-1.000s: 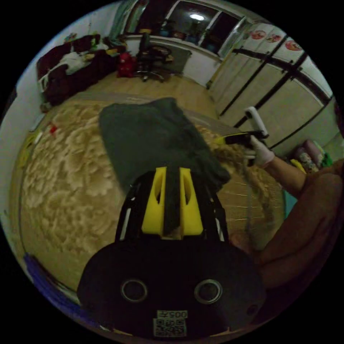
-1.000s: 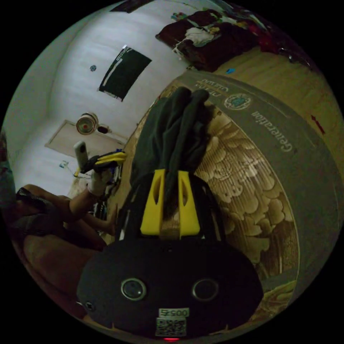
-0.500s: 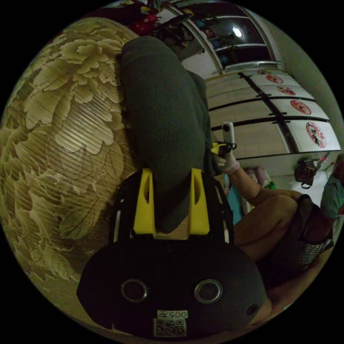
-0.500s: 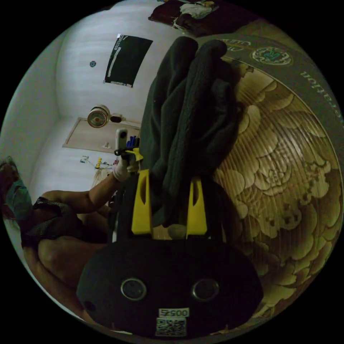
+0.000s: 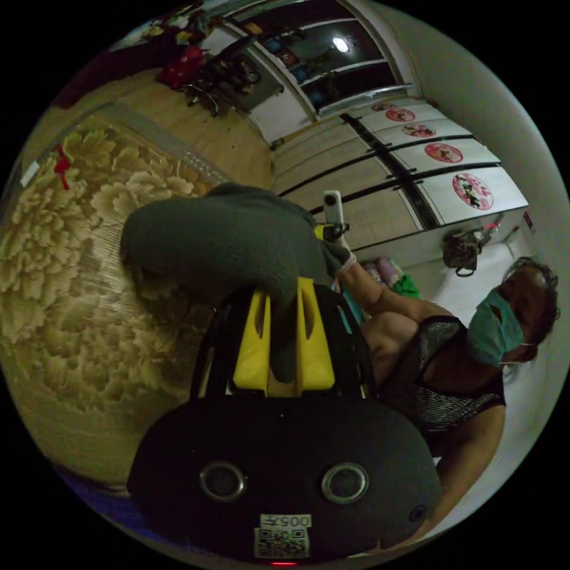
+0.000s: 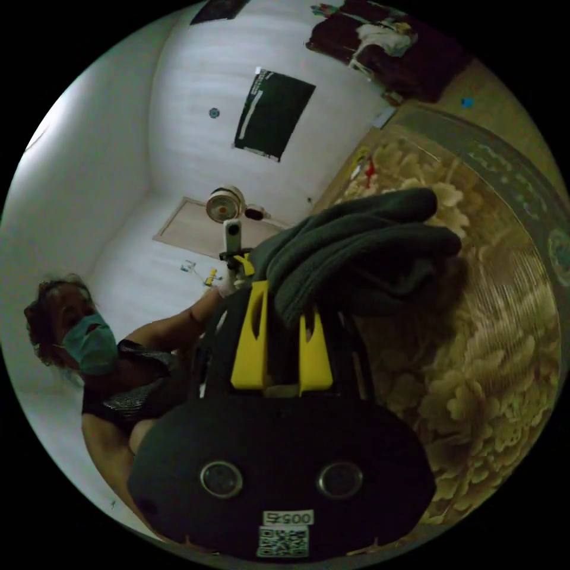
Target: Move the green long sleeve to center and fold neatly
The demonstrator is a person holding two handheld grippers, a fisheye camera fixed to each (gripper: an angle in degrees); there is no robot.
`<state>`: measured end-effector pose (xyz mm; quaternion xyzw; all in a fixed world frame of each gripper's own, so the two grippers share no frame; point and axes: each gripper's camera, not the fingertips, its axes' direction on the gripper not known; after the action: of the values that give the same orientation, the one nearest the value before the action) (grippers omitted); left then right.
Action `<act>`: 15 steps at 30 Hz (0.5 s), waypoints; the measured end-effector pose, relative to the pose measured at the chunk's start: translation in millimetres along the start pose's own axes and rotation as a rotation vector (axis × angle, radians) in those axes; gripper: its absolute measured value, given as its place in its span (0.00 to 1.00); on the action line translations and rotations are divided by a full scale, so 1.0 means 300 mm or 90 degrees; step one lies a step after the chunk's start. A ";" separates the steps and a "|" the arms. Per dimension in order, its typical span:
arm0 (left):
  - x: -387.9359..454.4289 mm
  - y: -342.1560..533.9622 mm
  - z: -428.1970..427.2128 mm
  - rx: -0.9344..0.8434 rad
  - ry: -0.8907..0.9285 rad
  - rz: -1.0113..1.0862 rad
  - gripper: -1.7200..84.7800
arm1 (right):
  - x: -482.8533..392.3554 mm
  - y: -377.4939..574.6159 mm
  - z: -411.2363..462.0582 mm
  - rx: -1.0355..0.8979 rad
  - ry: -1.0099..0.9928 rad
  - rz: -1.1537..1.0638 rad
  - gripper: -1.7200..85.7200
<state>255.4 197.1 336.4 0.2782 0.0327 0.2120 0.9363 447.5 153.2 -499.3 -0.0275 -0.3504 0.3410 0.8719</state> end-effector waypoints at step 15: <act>0.320 1.335 -1.073 0.303 -0.271 -0.179 0.11 | -0.333 -0.439 1.500 -0.222 -0.130 -0.197 0.08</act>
<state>133.1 702.6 284.8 0.5193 -0.0771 0.0046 0.8511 187.7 -94.8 -181.8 -0.0889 -0.4904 0.1391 0.8557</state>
